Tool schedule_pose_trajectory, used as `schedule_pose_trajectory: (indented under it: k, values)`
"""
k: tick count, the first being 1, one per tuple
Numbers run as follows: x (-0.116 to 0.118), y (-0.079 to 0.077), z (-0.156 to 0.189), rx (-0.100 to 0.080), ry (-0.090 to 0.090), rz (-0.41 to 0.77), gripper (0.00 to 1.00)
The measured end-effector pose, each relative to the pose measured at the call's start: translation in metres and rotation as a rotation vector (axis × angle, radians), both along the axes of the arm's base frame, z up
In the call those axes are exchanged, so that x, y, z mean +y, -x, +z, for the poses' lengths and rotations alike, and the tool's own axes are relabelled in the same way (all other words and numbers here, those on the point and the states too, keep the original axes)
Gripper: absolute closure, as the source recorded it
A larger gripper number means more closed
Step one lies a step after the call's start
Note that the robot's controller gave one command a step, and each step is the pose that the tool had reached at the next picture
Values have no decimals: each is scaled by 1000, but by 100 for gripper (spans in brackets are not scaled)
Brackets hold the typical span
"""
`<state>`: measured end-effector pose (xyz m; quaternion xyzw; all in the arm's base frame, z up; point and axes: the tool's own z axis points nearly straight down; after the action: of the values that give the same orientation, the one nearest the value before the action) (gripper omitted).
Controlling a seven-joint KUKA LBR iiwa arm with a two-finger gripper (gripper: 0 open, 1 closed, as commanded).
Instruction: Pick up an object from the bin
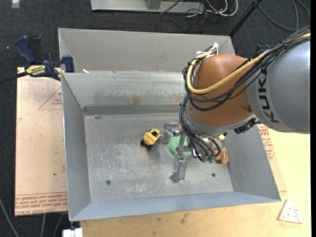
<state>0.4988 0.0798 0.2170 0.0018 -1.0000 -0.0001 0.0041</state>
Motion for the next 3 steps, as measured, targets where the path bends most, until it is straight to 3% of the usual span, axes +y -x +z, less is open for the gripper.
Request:
schedule_pose_trajectory:
  k: [1, 2, 3]
  values:
    - [0, -2, 4, -9, -1, -3, 0]
    - [-4, -28, -8, -14, -2, 91, 0]
    - [-12, -49, -62, -14, -1, 176, 0]
